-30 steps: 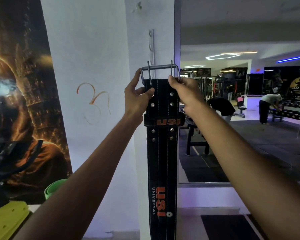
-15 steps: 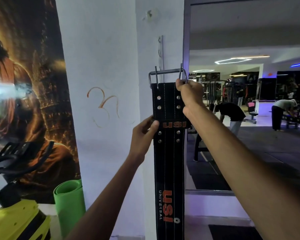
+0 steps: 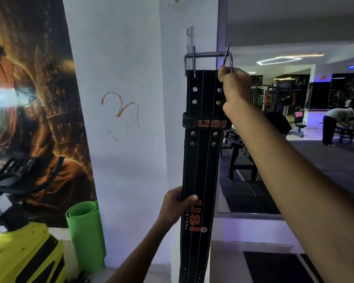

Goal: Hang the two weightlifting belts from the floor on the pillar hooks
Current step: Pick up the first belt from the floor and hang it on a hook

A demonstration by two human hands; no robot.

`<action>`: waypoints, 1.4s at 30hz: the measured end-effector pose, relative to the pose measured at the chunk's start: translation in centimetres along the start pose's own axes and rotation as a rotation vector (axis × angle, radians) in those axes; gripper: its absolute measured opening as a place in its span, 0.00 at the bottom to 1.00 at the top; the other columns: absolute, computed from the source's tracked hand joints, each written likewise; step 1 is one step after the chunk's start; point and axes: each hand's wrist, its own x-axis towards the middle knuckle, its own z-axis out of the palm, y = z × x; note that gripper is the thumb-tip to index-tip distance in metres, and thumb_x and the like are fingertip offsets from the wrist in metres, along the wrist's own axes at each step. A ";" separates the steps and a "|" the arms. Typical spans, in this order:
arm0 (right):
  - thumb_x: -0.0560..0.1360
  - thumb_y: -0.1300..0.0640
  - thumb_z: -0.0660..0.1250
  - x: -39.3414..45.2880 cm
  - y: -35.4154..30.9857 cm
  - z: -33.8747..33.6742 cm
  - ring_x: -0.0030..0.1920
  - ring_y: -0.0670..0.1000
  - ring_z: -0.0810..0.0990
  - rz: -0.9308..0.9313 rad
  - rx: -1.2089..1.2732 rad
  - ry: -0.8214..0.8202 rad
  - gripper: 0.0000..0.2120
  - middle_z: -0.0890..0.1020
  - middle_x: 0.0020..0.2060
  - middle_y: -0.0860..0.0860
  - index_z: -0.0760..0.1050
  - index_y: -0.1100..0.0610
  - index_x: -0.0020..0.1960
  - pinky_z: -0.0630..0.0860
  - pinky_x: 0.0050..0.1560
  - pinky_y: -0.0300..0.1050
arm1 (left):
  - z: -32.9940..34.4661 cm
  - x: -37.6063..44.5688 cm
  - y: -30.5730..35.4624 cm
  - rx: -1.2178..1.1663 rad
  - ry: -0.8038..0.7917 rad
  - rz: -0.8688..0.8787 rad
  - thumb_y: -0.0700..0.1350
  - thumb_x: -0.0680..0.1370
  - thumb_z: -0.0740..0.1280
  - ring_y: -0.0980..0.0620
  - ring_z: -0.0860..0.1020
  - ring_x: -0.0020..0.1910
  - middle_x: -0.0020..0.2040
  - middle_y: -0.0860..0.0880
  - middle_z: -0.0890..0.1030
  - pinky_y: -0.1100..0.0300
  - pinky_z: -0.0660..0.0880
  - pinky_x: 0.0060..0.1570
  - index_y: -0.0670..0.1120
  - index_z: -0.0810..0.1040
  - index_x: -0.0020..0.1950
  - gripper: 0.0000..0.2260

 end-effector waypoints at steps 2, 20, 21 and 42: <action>0.77 0.63 0.65 -0.2 0.1 -0.1 0.26 0.41 0.69 0.010 -0.015 -0.006 0.08 0.75 0.32 0.47 0.80 0.62 0.53 0.62 0.18 0.27 | 0.1 1.1 2.3 -0.043 0.040 0.037 0.39 0.77 0.72 0.53 0.87 0.48 0.47 0.50 0.88 0.60 0.81 0.48 0.46 0.83 0.52 0.05; 0.77 0.58 0.67 0.3 1.3 -1.0 0.26 0.43 0.70 -0.026 -0.045 -0.061 0.07 0.75 0.31 0.47 0.81 0.61 0.51 0.66 0.22 0.36 | 1.0 1.2 -2.1 0.200 -0.161 0.038 0.52 0.71 0.76 0.52 0.86 0.48 0.48 0.51 0.88 0.47 0.83 0.51 0.57 0.85 0.53 0.12; 0.77 0.58 0.67 0.4 1.6 -1.4 0.26 0.43 0.70 -0.017 -0.034 -0.069 0.07 0.76 0.32 0.47 0.81 0.60 0.51 0.67 0.23 0.37 | 0.8 1.5 -1.4 0.191 -0.134 0.040 0.56 0.68 0.75 0.54 0.86 0.44 0.46 0.51 0.87 0.51 0.83 0.49 0.56 0.84 0.56 0.17; 0.75 0.56 0.71 5.0 8.9 -3.1 0.29 0.44 0.75 -0.196 0.073 -0.142 0.21 0.78 0.35 0.50 0.66 0.48 0.62 0.72 0.34 0.46 | 0.6 14.8 18.3 0.039 0.379 0.546 0.41 0.76 0.73 0.45 0.87 0.44 0.58 0.47 0.84 0.53 0.84 0.50 0.53 0.67 0.74 0.29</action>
